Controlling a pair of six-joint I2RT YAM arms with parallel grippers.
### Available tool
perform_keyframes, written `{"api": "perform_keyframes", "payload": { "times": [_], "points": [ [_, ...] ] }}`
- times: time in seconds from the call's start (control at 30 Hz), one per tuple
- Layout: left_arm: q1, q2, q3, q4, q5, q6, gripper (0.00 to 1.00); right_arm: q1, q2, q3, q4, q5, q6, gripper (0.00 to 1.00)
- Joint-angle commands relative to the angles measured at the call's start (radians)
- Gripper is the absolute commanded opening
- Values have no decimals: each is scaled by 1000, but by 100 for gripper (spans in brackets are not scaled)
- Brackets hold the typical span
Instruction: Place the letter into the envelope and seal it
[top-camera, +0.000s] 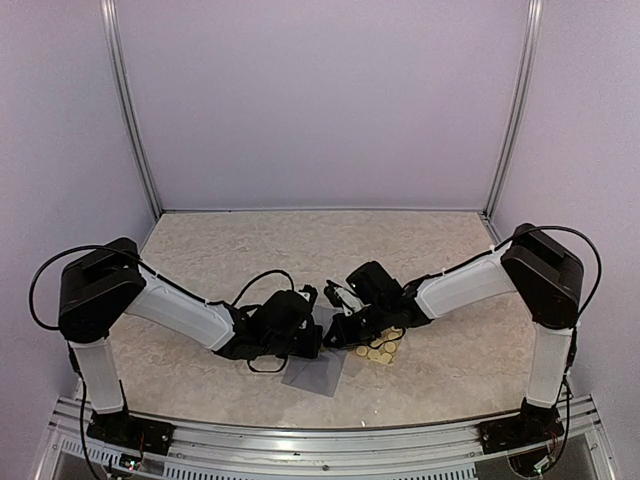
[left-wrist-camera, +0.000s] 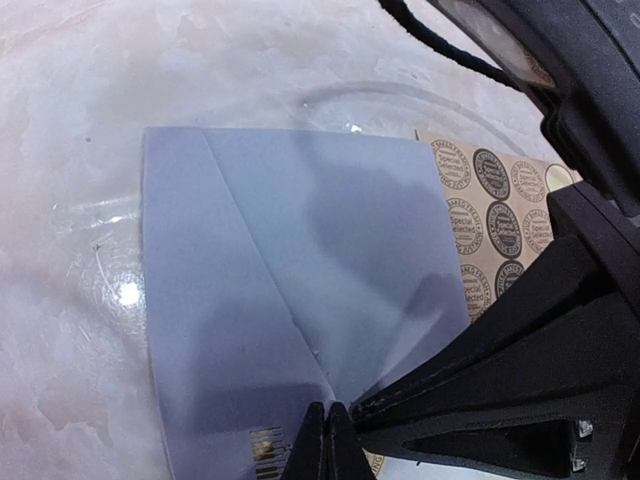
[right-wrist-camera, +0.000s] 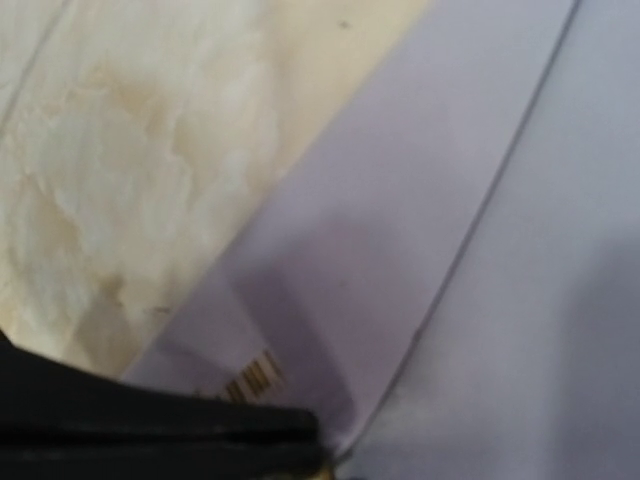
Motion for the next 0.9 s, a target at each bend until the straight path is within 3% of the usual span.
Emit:
{"api": "perform_keyframes", "payload": {
  "times": [0.0,0.23,0.6,0.67,0.8,0.87],
  "points": [
    [-13,58,-16,-98,-5,1,0,8,26,19,-64,38,-9,0],
    [-39,93,-2,-176,-60,-2,0,8,-4,28,-86,51,-12,0],
    [-44,96,-4,-175,-53,-17,0,8,-112,-2,-118,117,5,23],
    [-44,94,-4,-172,-51,-17,0,8,-124,-10,-104,105,7,20],
    [-45,91,-4,-169,-45,-17,0,8,-109,-23,-51,14,20,0],
    [-45,91,-4,-168,-44,-19,0,8,-90,-26,-7,-17,30,0]
  ]
}}
